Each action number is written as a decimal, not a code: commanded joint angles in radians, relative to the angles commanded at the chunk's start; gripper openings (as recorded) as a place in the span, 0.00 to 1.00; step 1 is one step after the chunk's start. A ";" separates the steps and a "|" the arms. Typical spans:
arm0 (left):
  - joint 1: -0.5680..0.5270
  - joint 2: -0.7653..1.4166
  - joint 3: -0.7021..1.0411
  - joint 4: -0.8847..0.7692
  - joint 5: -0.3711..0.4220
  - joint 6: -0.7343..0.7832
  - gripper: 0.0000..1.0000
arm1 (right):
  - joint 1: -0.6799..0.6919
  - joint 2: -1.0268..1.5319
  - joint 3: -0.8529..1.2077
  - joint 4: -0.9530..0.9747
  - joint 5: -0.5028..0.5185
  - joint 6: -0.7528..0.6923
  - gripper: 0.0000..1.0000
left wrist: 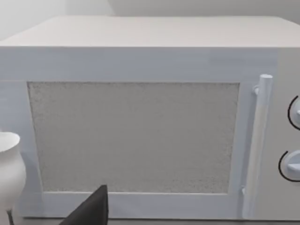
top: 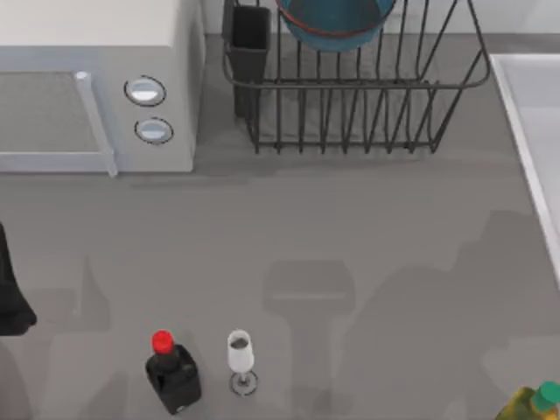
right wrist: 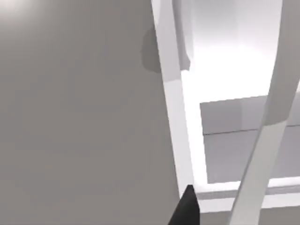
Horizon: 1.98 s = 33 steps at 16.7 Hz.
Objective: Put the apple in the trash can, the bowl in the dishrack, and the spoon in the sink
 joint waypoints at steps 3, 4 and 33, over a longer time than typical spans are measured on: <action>0.000 0.000 0.000 0.000 0.000 0.000 1.00 | 0.066 0.227 0.345 -0.104 -0.001 0.066 0.00; 0.000 0.000 0.000 0.000 0.000 0.000 1.00 | 0.088 0.302 0.460 -0.137 -0.001 0.091 0.00; 0.000 0.000 0.000 0.000 0.000 0.000 1.00 | 0.277 0.692 0.797 -0.042 0.001 0.332 0.00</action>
